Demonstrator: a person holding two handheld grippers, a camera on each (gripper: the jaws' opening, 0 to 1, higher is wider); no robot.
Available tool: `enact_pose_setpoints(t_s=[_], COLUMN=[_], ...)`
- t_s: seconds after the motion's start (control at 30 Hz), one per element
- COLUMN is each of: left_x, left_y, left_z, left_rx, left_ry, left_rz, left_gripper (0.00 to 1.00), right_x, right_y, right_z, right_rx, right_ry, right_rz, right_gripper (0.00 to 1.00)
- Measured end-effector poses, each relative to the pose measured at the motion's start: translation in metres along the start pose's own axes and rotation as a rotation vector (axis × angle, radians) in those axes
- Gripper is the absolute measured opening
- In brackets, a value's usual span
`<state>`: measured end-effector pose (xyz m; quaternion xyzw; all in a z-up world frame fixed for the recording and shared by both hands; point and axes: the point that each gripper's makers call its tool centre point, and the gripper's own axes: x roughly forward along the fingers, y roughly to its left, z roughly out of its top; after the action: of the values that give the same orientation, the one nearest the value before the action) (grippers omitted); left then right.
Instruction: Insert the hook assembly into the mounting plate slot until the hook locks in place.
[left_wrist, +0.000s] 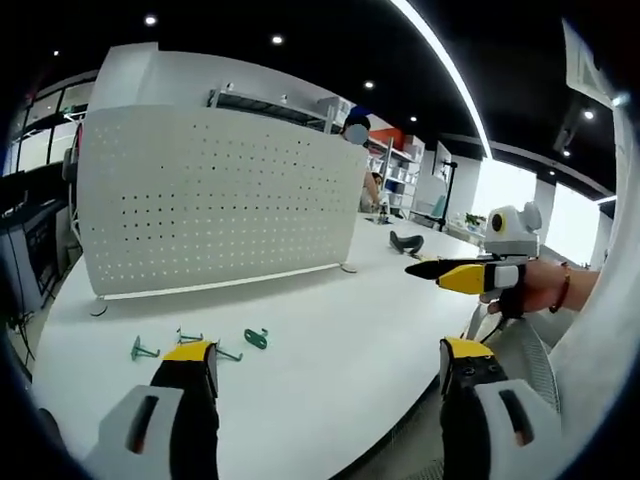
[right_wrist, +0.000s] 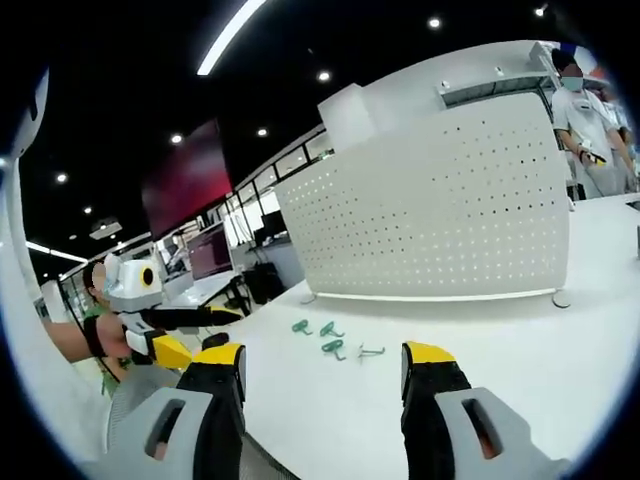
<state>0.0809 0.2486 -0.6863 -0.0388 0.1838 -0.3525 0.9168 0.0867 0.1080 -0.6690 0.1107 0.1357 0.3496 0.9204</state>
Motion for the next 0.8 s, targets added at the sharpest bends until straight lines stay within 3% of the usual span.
enact_pose_setpoints(t_s=[0.8], left_x=[0.025], left_y=[0.010], left_z=[-0.024], left_rx=[-0.041], left_ry=[0.078], left_rz=[-0.006], left_gripper=[0.89], right_x=[-0.006], right_y=[-0.017], right_z=[-0.007], right_rx=[0.020], right_ry=[0.020], right_rz=[-0.032], right_gripper=[0.63])
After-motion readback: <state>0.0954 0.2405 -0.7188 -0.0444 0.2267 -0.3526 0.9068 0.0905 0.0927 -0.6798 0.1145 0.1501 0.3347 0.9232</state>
